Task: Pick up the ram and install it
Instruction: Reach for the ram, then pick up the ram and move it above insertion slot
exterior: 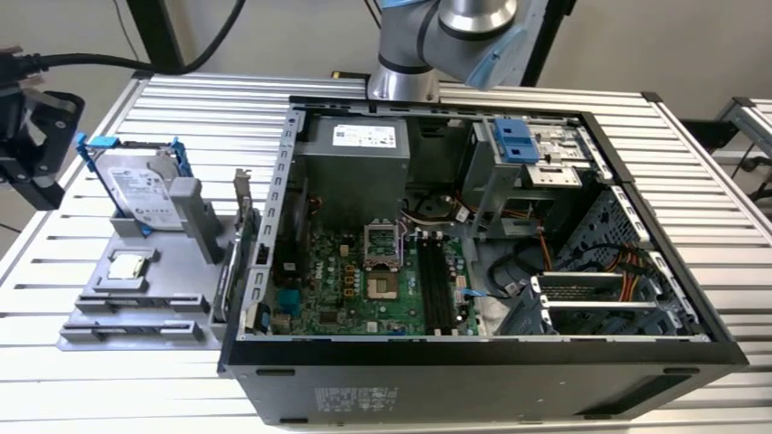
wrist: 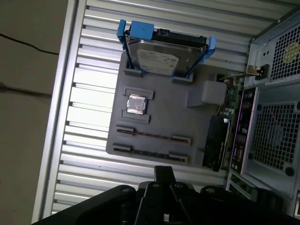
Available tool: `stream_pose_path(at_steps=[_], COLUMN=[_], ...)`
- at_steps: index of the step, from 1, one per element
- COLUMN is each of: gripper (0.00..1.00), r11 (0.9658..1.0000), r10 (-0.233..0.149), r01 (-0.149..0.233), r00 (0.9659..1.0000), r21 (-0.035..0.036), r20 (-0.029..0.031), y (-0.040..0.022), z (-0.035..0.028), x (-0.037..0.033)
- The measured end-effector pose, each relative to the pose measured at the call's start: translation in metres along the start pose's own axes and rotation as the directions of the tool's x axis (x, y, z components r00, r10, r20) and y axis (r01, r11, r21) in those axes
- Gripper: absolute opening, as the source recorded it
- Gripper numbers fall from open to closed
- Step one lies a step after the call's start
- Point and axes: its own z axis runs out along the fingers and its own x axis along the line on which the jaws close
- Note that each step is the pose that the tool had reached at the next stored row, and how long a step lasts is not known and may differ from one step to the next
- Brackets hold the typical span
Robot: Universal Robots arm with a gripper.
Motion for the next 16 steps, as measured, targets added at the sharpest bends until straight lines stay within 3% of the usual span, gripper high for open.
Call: stream_pose_path(at_steps=[8, 12, 16], gripper=[0.0, 0.0, 0.0], r11=[0.9967, 0.9922, 0.9855], r10=[-0.081, -0.124, -0.17], r01=[0.081, 0.124, 0.17], r00=[0.9967, 0.9922, 0.9855], r21=[-0.0025, -0.0039, -0.0055], r20=[-0.0045, -0.007, -0.0094], y=[0.0, 0.0, 0.0], z=[0.0, 0.0, 0.0], x=[0.0, 0.0001, 0.0001])
